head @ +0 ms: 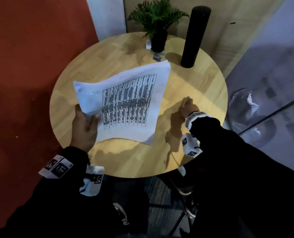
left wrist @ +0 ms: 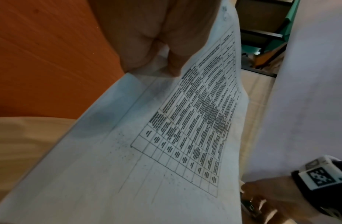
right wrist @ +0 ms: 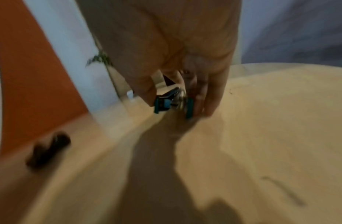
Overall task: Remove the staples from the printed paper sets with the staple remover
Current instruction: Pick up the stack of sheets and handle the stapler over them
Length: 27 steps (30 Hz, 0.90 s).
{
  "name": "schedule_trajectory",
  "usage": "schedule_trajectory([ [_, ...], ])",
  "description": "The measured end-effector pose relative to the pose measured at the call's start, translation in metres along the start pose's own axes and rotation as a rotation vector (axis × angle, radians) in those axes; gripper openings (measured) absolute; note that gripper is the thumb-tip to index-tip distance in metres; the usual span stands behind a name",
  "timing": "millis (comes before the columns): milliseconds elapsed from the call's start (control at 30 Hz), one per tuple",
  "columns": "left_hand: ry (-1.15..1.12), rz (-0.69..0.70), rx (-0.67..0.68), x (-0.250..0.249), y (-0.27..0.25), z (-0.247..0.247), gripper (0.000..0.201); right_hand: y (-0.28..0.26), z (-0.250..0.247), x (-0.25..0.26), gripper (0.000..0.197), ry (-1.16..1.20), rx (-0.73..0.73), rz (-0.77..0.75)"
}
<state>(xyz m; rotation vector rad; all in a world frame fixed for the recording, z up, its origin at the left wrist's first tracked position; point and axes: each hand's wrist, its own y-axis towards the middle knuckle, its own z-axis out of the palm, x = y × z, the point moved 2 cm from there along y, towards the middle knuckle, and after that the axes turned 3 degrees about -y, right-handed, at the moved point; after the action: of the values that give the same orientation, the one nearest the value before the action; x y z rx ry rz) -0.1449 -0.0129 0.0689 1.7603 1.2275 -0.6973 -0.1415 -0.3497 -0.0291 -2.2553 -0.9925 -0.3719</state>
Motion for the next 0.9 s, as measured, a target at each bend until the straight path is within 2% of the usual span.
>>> schedule_trajectory([
  [33,-0.034,-0.004,0.003,0.005,0.001,0.001,0.027,-0.003,-0.001,-0.003,0.043,0.254,0.068,0.047],
  [100,-0.107,-0.033,0.009,0.013,-0.001,0.001,0.032,-0.027,-0.004,-0.005,0.018,0.934,0.261,0.229],
  [133,-0.131,-0.055,0.011,0.015,-0.002,0.002,0.036,-0.042,-0.007,-0.005,0.017,1.181,0.338,0.284],
  [167,-0.144,-0.073,0.009,0.016,-0.004,0.003,0.039,-0.053,-0.008,-0.004,0.018,1.341,0.396,0.279],
  [233,-0.14,-0.096,0.001,0.014,-0.008,0.003,0.048,-0.075,-0.011,0.005,0.022,1.46,0.451,0.171],
  [333,-0.167,-0.116,0.026,0.009,-0.012,-0.002,0.045,-0.097,-0.018,0.03,0.029,1.58,0.429,-0.001],
  [400,-0.171,-0.139,0.042,0.004,-0.014,-0.005,0.046,-0.107,-0.027,0.046,0.024,1.54,0.334,-0.101],
  [467,-0.127,-0.136,0.034,-0.003,-0.016,-0.009,0.045,-0.116,-0.037,0.059,0.012,1.333,0.211,-0.239],
  [500,-0.131,-0.131,0.033,-0.005,-0.018,-0.01,0.048,-0.121,-0.041,0.064,0.013,1.228,0.157,-0.322],
  [567,-0.201,-0.138,0.023,-0.012,-0.02,-0.013,0.053,-0.13,-0.046,0.071,0.03,1.086,0.116,-0.429],
  [667,-0.267,-0.151,0.006,-0.009,-0.023,-0.015,0.046,-0.14,-0.059,0.061,0.045,0.952,0.078,-0.409],
  [733,-0.283,-0.137,0.014,-0.01,-0.026,-0.016,0.037,-0.14,-0.063,0.051,0.059,0.846,0.135,-0.384],
  [800,-0.272,-0.116,0.024,-0.015,-0.026,-0.016,0.037,-0.147,-0.064,0.048,0.073,0.762,0.253,-0.405],
  [900,-0.227,-0.08,0.072,-0.019,-0.028,-0.013,0.045,-0.161,-0.068,0.06,0.071,0.765,0.297,-0.535],
])
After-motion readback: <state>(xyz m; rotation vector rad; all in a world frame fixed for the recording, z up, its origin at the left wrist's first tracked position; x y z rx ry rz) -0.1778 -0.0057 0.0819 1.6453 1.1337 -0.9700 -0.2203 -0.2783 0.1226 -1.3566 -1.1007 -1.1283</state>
